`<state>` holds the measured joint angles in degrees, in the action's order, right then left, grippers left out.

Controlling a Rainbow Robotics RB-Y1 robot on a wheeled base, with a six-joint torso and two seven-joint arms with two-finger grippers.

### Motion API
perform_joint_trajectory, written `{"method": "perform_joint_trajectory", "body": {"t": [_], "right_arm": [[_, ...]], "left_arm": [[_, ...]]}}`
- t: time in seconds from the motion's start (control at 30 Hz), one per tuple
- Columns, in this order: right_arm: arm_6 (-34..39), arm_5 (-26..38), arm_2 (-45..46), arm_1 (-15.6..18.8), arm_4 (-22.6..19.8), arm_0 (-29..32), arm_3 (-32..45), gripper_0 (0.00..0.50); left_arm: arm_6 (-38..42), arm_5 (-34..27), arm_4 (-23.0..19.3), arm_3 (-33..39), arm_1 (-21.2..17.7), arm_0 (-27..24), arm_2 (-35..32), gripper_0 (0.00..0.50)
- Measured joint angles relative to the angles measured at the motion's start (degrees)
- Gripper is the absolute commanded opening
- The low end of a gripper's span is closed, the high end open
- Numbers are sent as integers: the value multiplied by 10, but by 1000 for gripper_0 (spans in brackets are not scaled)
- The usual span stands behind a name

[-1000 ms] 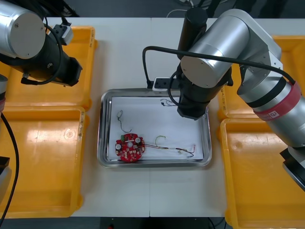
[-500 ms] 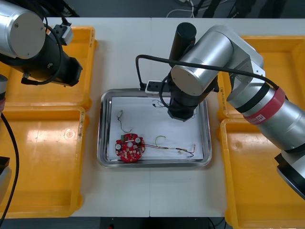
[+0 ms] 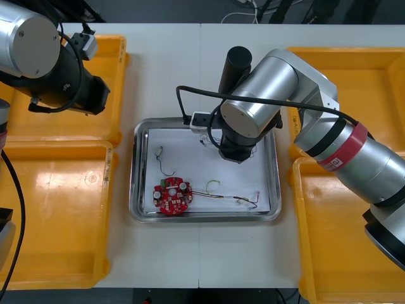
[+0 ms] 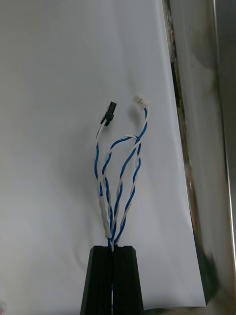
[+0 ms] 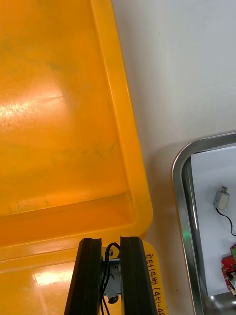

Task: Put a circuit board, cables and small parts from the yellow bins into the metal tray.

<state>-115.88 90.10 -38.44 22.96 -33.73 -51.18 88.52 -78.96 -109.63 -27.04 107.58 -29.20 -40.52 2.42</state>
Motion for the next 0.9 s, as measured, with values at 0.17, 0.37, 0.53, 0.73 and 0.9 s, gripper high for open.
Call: {"method": "perform_joint_trajectory", "body": {"t": [0.17, 0.37, 0.53, 0.73, 0.9], "right_arm": [[0, -10, 0, 0, 8, 8, 0, 0], [0, -12, -1, 0, 11, 16, 0, 6], [0, -12, -1, 0, 14, 17, 0, 410], [0, -8, -1, 0, 15, 17, 0, 500], [0, 28, 0, 0, 18, 17, 7, 500]], "left_arm": [[2, 0, -2, 0, 0, 0, 0, 3], [2, 0, -6, 0, 0, 0, 0, 1], [2, 0, -8, 0, 0, 0, 0, 1], [2, 0, -9, 0, 0, 0, 0, 1], [2, 0, -9, 0, 0, 0, 0, 0]]}}
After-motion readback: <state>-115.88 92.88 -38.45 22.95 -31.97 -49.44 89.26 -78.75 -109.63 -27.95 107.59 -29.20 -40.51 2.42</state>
